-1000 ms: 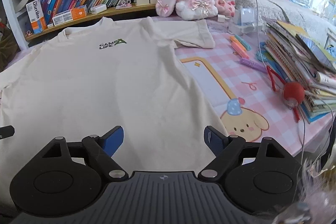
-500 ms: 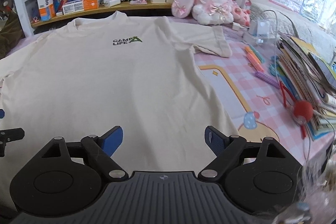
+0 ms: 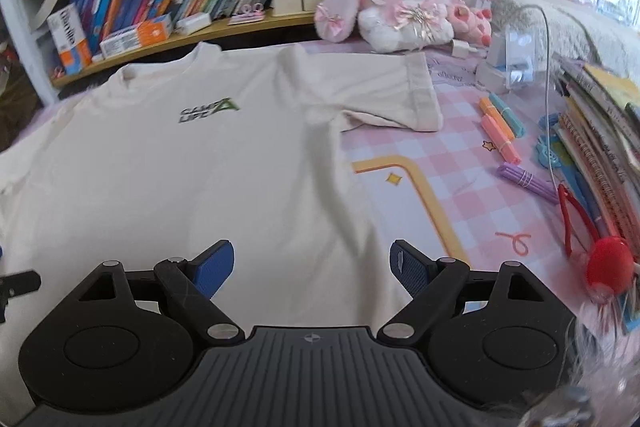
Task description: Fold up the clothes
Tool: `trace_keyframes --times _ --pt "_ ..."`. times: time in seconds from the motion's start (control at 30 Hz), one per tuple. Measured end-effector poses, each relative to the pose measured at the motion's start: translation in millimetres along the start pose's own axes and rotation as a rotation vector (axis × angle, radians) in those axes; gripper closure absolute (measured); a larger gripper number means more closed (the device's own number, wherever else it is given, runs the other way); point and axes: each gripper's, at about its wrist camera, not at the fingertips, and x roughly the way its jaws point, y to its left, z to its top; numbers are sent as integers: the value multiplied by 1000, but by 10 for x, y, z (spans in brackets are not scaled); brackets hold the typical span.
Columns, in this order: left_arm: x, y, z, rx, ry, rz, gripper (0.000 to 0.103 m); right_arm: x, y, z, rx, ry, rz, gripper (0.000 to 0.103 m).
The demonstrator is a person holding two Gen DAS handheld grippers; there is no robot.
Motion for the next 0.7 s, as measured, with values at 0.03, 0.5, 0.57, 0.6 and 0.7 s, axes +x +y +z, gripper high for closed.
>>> trace_keyframes --times 0.03,0.5,0.57,0.6,0.7 --pt "7 -52 12 -9 2 7 9 42 -71 26 8 4 7 18" --pt "-41 -548 30 -85 25 138 8 794 -807 667 83 22 110 27" --pt "-49 -597 14 -70 26 147 8 881 -870 771 95 10 106 29" --pt "-42 -610 10 -68 29 147 8 922 -905 815 102 4 103 31" --pt "-8 -630 20 -66 39 145 8 1034 -1006 904 138 -2 87 36"
